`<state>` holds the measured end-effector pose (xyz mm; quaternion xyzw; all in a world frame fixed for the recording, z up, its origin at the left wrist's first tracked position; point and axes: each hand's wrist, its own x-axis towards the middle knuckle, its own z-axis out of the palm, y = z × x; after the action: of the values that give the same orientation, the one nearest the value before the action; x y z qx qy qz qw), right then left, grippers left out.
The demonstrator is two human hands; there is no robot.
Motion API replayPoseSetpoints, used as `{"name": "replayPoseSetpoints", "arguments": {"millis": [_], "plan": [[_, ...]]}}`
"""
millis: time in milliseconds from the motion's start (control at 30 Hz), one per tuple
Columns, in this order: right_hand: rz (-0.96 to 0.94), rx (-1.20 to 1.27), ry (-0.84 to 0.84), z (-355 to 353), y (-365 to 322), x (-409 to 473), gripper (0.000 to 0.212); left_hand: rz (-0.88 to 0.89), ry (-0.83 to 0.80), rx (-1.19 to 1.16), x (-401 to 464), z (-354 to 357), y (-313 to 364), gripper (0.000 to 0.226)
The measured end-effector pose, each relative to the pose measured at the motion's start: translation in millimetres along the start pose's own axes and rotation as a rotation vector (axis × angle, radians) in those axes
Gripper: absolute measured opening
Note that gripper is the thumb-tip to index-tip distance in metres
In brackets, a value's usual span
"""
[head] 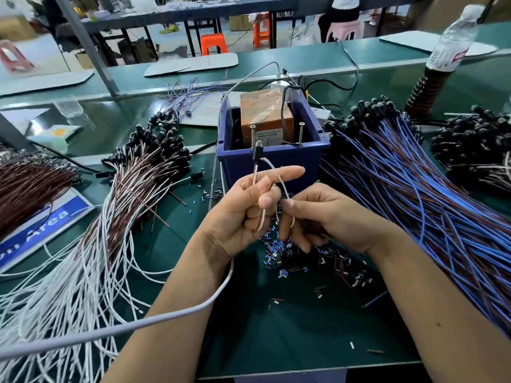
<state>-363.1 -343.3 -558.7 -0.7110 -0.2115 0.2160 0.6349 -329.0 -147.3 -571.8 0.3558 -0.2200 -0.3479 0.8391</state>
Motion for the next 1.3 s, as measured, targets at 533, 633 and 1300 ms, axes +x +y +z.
{"name": "replayPoseSetpoints", "arguments": {"millis": [533,633,1300], "plan": [[-0.173,0.16,0.316,-12.5,2.5,0.5,0.028,-0.353,-0.12,0.084,-1.2,5.1,-4.3,0.024],[-0.148,0.168,0.276,-13.5,2.4,-0.3,0.034,-0.401,-0.126,0.118,0.6,5.6,-5.8,0.024],[-0.315,0.36,0.383,-14.2,2.3,1.8,0.015,-0.291,-0.021,0.117,2.9,6.6,-5.9,0.024]]}}
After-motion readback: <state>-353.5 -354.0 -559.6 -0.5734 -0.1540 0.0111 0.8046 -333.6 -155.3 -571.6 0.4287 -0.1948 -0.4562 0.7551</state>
